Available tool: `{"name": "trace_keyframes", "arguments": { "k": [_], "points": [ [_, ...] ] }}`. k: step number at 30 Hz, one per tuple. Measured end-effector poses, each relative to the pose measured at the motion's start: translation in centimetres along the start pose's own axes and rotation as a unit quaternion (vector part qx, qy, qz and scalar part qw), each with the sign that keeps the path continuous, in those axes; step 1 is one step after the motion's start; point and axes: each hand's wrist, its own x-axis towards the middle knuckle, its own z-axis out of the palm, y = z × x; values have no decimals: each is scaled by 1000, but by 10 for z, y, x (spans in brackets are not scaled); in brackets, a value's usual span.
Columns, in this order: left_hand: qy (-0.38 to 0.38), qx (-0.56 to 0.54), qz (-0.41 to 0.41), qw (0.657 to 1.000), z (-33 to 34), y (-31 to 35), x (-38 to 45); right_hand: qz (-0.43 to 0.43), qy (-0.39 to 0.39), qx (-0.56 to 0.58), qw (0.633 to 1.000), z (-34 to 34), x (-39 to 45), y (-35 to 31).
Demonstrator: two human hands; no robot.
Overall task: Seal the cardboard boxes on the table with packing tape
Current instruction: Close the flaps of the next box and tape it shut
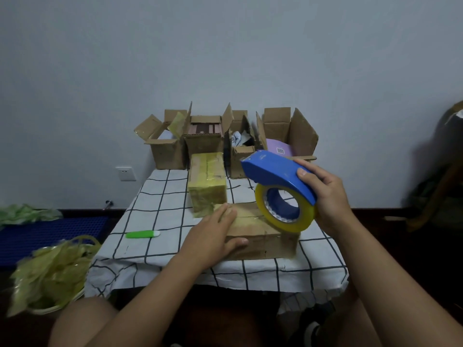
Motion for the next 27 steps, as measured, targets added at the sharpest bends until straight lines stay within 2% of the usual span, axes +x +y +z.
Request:
{"name": "trace_keyframes", "arguments": {
  "k": [7, 9, 11, 12, 15, 19, 22, 27],
  "points": [
    [42, 42, 22, 998, 4, -2, -5, 22, -39, -5, 999, 10, 8, 1],
    [41, -12, 19, 999, -1, 1, -6, 31, -50, 2, 998, 15, 10, 1],
    [56, -131, -23, 990, -5, -2, -2, 42, -59, 5, 997, 22, 13, 2],
    [65, -214, -61, 973, -9, -4, 1, 48, -64, 0, 997, 25, 14, 4],
    [72, -429, -162, 886, -22, -10, 9, 56, -81, -17, 995, 32, 17, 8],
    [93, -553, -220, 798, -48, -5, 16, 61, -93, -21, 994, 32, 20, 11],
    [43, -643, -229, 730, -61, -5, 19, 57, -105, -23, 993, 32, 23, 13],
    [-1, -708, -225, 670, -60, -6, 19, 56, -112, -21, 992, 33, 24, 16]
  ]
}}
